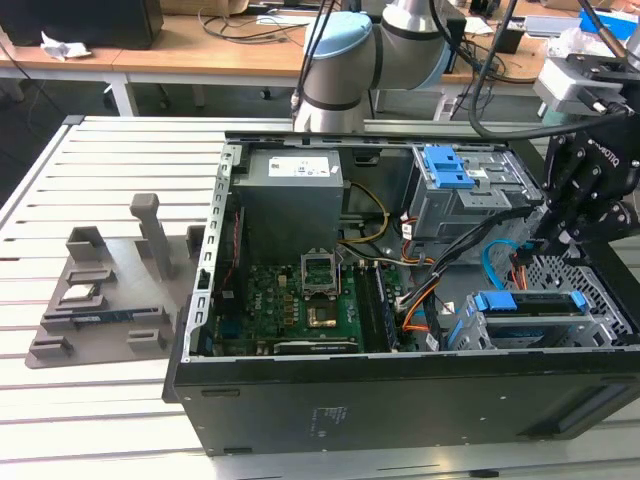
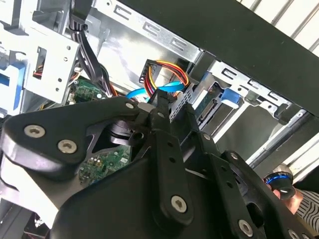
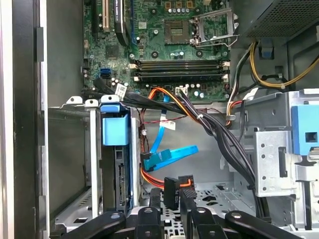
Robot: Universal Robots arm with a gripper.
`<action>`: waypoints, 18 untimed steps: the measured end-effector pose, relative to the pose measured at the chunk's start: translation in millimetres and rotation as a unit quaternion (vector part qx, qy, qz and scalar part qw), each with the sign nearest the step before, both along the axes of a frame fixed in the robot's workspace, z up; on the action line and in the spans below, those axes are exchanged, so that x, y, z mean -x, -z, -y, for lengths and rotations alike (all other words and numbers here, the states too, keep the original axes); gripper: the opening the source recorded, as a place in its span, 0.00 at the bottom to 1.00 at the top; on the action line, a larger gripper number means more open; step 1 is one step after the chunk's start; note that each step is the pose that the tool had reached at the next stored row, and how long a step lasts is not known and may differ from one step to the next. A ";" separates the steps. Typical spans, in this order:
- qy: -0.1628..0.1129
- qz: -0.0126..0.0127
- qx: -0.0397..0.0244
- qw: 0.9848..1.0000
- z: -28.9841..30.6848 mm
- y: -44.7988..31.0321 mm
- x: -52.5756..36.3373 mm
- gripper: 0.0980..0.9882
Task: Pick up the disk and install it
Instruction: 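Insert the first disk wire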
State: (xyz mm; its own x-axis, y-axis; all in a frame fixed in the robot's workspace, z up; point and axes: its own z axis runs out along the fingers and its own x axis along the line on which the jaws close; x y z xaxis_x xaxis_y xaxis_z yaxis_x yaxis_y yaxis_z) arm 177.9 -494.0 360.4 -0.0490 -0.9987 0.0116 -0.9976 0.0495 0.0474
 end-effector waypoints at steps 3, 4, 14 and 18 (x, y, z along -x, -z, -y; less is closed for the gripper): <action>0.000 0.000 0.001 1.000 0.0 2.0 1.7 0.23; 0.000 0.000 0.001 1.000 0.0 2.9 2.4 0.23; 0.000 0.000 0.002 1.000 0.0 5.7 3.4 0.21; 0.000 0.000 0.002 1.000 0.0 5.8 3.4 0.08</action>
